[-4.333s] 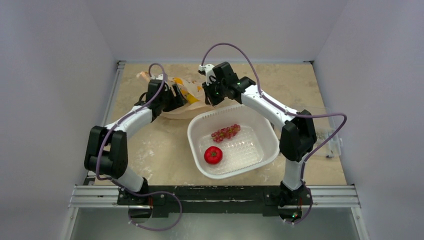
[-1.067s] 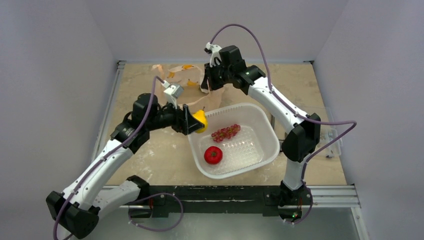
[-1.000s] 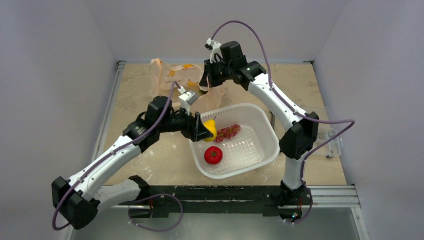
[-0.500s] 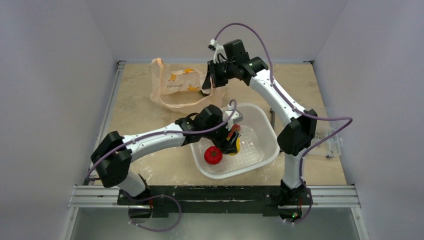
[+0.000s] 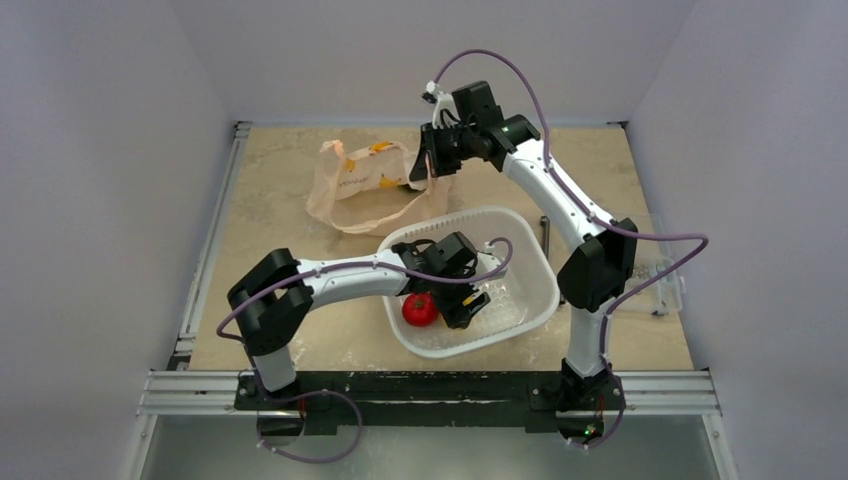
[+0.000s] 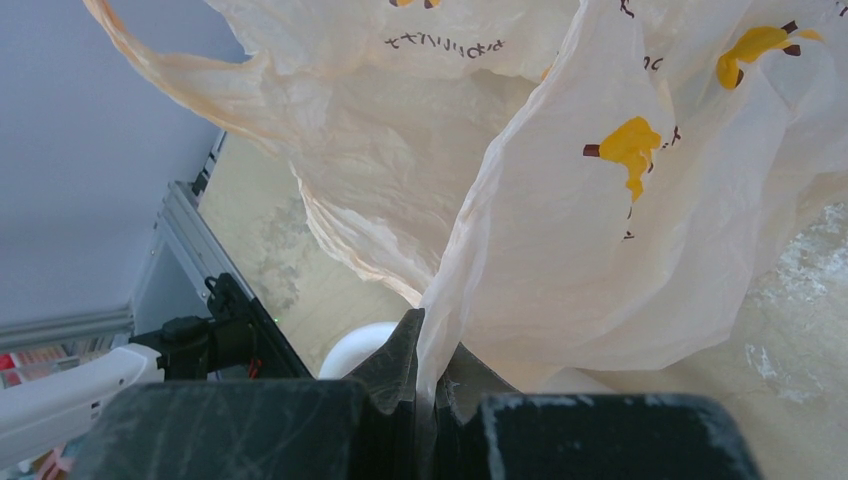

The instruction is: Take the fake fruits out of the plastic bag

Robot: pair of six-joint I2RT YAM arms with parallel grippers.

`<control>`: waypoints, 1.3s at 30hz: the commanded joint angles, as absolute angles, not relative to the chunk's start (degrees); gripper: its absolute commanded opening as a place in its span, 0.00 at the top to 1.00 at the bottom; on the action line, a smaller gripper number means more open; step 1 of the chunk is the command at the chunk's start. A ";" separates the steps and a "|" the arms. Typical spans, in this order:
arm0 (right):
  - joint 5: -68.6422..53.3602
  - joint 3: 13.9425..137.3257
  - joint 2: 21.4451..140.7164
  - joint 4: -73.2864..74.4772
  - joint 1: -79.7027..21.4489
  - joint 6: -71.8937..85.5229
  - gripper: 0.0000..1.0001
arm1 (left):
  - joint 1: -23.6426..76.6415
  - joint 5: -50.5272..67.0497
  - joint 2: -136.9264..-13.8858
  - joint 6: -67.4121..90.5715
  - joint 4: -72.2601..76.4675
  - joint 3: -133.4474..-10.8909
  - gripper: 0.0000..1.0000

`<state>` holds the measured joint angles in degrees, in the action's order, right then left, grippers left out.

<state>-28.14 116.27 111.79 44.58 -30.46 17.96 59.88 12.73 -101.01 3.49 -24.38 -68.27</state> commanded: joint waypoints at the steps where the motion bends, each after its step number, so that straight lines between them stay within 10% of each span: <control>1: -29.91 115.83 108.25 43.69 -30.44 17.27 1.00 | 59.99 14.11 -101.07 1.27 -26.43 -70.84 0.56; 6: -30.10 115.73 107.94 43.38 -30.51 17.29 1.00 | 59.96 14.18 -101.24 1.37 -28.29 -71.65 0.48; 9: -29.98 115.76 107.84 43.40 -30.51 17.08 1.00 | 59.95 13.83 -99.38 1.30 -27.68 -70.72 0.24; 17: -30.06 115.63 107.92 43.37 -30.45 17.17 1.00 | 59.86 12.44 -93.21 0.26 -27.48 -68.94 0.13; 31: -32.34 110.24 106.80 37.38 -30.42 15.69 1.00 | 42.72 19.82 -57.39 10.71 -25.24 -55.97 0.14; 39: -39.88 111.22 110.47 32.22 -31.34 18.89 1.00 | 36.02 -1.56 -57.52 16.33 -25.50 -61.94 0.13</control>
